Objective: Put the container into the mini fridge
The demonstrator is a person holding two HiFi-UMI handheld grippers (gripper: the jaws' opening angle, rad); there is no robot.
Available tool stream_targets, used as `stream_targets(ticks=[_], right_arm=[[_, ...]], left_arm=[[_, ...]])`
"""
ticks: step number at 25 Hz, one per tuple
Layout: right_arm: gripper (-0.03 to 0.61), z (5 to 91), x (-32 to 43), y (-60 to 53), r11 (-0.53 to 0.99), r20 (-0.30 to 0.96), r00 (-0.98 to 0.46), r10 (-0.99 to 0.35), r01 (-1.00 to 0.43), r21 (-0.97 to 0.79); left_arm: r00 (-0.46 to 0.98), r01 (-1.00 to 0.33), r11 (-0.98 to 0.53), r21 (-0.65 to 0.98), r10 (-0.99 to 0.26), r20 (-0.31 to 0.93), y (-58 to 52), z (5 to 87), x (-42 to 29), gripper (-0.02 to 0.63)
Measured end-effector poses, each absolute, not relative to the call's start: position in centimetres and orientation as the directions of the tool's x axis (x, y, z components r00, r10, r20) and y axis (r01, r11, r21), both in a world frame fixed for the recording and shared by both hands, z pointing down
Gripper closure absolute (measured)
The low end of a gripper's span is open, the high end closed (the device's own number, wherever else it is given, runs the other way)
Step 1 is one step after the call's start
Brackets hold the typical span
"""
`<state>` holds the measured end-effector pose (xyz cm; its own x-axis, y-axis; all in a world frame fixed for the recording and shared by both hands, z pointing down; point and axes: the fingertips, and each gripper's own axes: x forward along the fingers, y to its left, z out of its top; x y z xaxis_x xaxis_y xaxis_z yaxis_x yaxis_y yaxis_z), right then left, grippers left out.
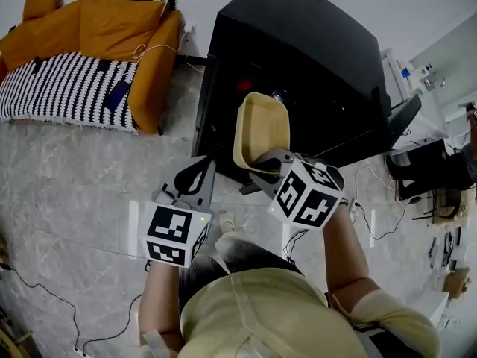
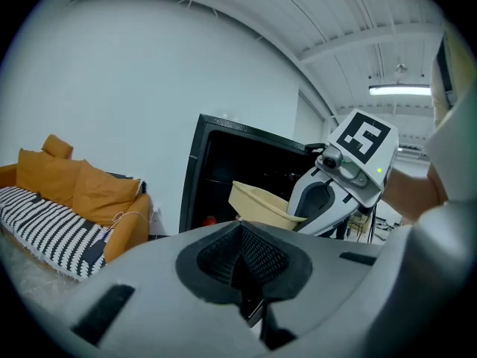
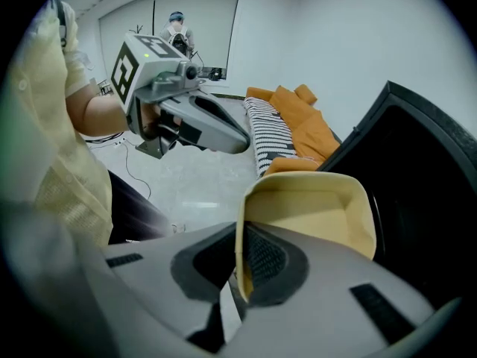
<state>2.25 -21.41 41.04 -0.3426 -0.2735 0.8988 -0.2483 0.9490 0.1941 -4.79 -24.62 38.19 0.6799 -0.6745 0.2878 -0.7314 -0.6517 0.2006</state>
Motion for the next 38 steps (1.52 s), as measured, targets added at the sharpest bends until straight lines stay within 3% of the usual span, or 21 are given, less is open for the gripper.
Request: stream_targets(ticks=[38], right_arm=[[0.549, 38.7, 6.5, -35.1, 0.89, 0.871, -0.251, -0.421, -0.298, 0.344]], left_arm=[[0.639, -0.765, -0.593, 0.25, -0.747, 0.184, -34.6, 36.4, 0.1, 0.592]])
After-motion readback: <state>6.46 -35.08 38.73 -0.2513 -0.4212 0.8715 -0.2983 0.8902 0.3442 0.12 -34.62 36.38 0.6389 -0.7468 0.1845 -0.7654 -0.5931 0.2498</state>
